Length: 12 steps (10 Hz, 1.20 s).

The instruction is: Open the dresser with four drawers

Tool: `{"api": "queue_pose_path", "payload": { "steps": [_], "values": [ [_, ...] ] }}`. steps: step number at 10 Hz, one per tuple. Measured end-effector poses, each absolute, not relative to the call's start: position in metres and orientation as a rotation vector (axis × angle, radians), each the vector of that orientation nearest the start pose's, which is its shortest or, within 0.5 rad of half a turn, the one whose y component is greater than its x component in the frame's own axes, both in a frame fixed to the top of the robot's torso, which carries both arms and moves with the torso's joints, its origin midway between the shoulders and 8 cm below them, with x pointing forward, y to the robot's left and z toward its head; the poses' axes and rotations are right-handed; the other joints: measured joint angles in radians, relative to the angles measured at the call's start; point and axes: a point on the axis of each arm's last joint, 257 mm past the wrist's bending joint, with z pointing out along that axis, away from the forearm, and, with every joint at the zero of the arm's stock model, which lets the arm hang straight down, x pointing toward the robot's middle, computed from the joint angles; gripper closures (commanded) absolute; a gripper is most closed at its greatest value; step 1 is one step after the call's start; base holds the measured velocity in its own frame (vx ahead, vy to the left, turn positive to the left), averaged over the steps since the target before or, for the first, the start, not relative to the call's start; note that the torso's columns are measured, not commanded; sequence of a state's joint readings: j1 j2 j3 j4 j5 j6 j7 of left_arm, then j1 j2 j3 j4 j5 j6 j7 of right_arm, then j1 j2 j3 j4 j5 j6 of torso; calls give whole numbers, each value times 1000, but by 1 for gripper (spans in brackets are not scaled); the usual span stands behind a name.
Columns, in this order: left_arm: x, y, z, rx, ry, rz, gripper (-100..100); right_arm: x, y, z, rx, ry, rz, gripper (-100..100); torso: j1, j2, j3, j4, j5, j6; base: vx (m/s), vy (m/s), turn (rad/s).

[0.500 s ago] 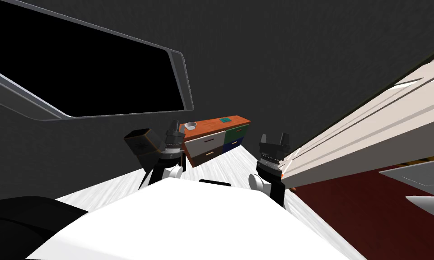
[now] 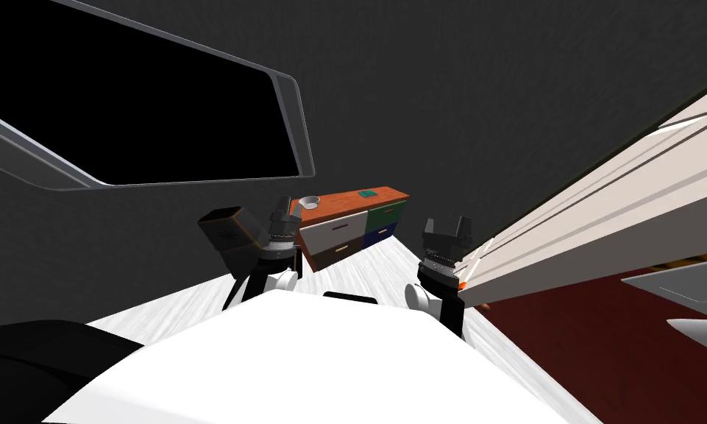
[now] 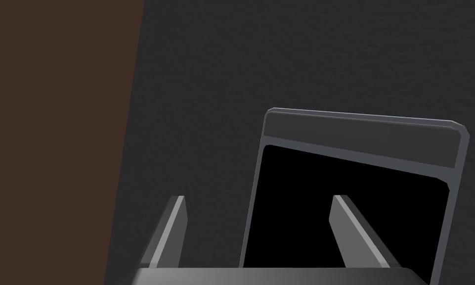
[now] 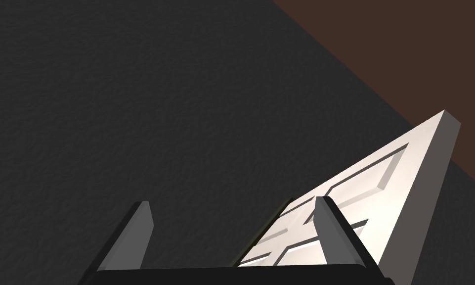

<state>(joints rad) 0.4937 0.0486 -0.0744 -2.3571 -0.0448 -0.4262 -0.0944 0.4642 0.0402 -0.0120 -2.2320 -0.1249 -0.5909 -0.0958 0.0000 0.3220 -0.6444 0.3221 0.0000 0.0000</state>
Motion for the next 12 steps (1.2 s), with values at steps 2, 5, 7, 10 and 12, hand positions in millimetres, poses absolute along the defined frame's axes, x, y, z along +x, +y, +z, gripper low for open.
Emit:
{"api": "queue_pose_path", "payload": {
  "steps": [2, 5, 7, 10, 12],
  "values": [
    [344, 243, 45, -560, 694, -1265, 0, 336, -300, 31, 731, 410, 1478, 0, 0, 148, -295, 148, 0, 0, 0, 0, 0],
    [344, 243, 45, -560, 694, -1265, -100, 336, -300, 31, 731, 410, 1478, 0, 0, 369, -738, 369, 0, 0, 11, -5, 11],
    [351, 242, 31, -548, 742, -1252, -100, 336, -300, 30, 732, 410, 1478, 0, -2, 410, -828, 411, 0, 0, 75, -50, 56],
    [363, 246, 9, -556, 795, -1224, -100, 336, -300, 30, 732, 410, 1478, 0, 0, 416, -832, 416, 0, 0, 90, -55, 46],
    [371, 253, -10, -575, 823, -1201, -100, 336, -300, 30, 732, 410, 1478, 0, 0, 416, -832, 416, 0, 0, 100, -64, 61]
  ]
}}
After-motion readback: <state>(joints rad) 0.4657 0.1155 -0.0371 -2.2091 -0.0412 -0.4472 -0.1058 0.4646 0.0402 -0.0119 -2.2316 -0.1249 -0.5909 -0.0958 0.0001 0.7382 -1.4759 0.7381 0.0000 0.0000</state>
